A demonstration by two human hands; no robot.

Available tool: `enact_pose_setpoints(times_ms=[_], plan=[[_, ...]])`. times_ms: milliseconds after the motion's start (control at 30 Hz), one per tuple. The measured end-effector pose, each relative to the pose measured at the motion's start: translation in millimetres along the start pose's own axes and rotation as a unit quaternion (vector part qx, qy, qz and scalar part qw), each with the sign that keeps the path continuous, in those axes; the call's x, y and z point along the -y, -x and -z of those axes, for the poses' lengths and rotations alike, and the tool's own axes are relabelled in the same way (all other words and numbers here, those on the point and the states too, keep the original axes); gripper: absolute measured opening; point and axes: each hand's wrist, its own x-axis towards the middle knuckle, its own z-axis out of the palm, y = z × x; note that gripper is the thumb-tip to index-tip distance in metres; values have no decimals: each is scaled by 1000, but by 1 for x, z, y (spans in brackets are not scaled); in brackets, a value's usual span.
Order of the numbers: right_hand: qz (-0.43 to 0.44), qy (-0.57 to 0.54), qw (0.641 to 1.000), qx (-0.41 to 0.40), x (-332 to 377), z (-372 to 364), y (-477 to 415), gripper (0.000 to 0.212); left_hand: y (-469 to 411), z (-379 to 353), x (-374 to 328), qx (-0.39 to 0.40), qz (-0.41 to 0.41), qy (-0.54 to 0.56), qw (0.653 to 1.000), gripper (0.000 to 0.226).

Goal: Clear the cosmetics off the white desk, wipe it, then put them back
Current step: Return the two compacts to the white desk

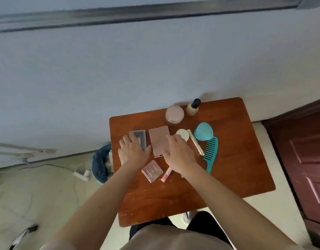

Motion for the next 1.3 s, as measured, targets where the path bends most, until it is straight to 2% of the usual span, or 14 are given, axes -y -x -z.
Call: enact_pose_setpoints(times_ms=[267, 467, 700, 800, 900, 1067, 1300], plan=[[-36, 55, 997, -30, 28, -28, -12, 66, -14, 4, 23, -7, -19, 25, 999, 87], [-37, 72, 996, -42, 46, -38, -22, 67, -14, 10, 57, -13, 7, 46, 999, 83], [-39, 12, 998, -55, 46, -31, -25, 67, -8, 35, 66, -67, 6, 81, 994, 73], [-29, -24, 994, -99, 41, -16, -17, 69, -7, 47, 58, -95, -10, 105, 990, 72], [-40, -45, 986, -156, 25, 13, -4, 71, -4, 63, 34, -115, -38, 122, 985, 74], [-117, -64, 959, -249, -35, 79, 36, 72, 23, 97, -53, -152, -134, 148, 968, 79], [-260, -80, 881, -388, -163, 143, 175, 71, 137, 111, -210, -158, -342, 201, 904, 74]])
